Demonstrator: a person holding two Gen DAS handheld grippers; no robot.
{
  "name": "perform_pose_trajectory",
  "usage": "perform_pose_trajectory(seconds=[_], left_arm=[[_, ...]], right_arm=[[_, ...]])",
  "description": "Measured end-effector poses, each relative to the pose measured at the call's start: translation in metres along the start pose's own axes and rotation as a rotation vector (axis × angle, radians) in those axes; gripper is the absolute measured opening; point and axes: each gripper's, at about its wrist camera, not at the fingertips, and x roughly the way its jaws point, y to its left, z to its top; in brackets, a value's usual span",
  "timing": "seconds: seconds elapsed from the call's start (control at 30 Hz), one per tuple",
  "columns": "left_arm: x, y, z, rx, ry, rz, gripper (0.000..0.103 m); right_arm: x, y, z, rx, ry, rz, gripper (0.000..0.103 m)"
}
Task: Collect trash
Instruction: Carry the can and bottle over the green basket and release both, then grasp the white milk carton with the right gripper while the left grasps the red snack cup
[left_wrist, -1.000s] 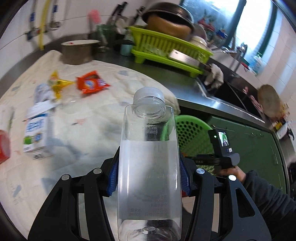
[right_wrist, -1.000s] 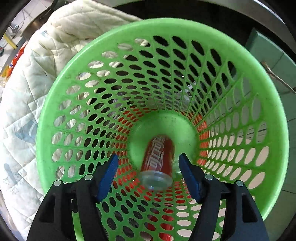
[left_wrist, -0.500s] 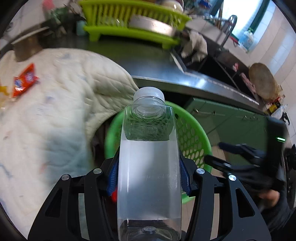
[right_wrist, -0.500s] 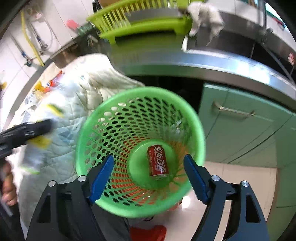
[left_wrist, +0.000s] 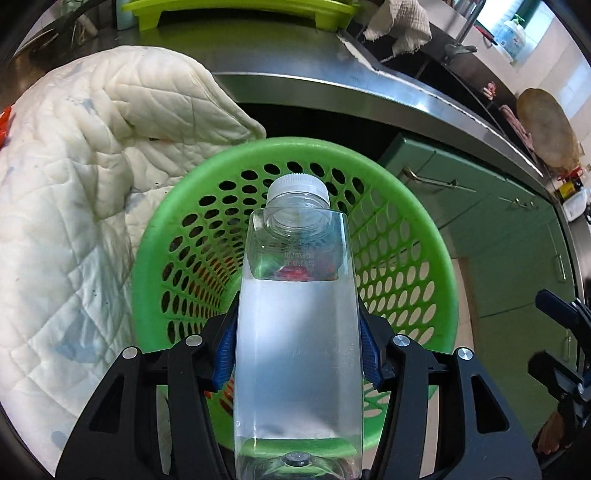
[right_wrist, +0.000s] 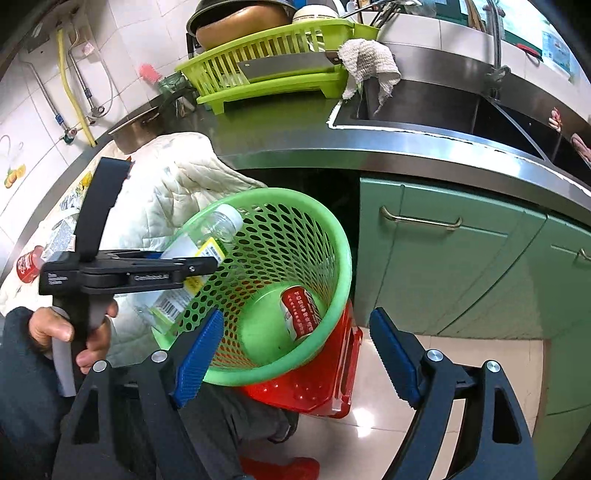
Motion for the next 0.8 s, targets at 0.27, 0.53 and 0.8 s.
perform_pose_trajectory(seconds=[0.27, 0.53, 0.8], left_arm=[[0.011, -0.003, -0.002, -0.006, 0.004, -0.018, 0.064], [-0.017, 0.004, -0.007, -0.017, -0.040, -0.022, 0.064], [-0.087, 0.035, -0.024, -0.052, -0.159, 0.024, 0.068]], right_arm=[[-0.001, 0.005, -0.003, 0.002, 0.000, 0.020, 0.078], [-0.007, 0.018, -0.001, -0.022, -0.012, 0.028, 0.078], [-0.008, 0.054, 0.004, -0.077, -0.018, 0.069, 0.078]])
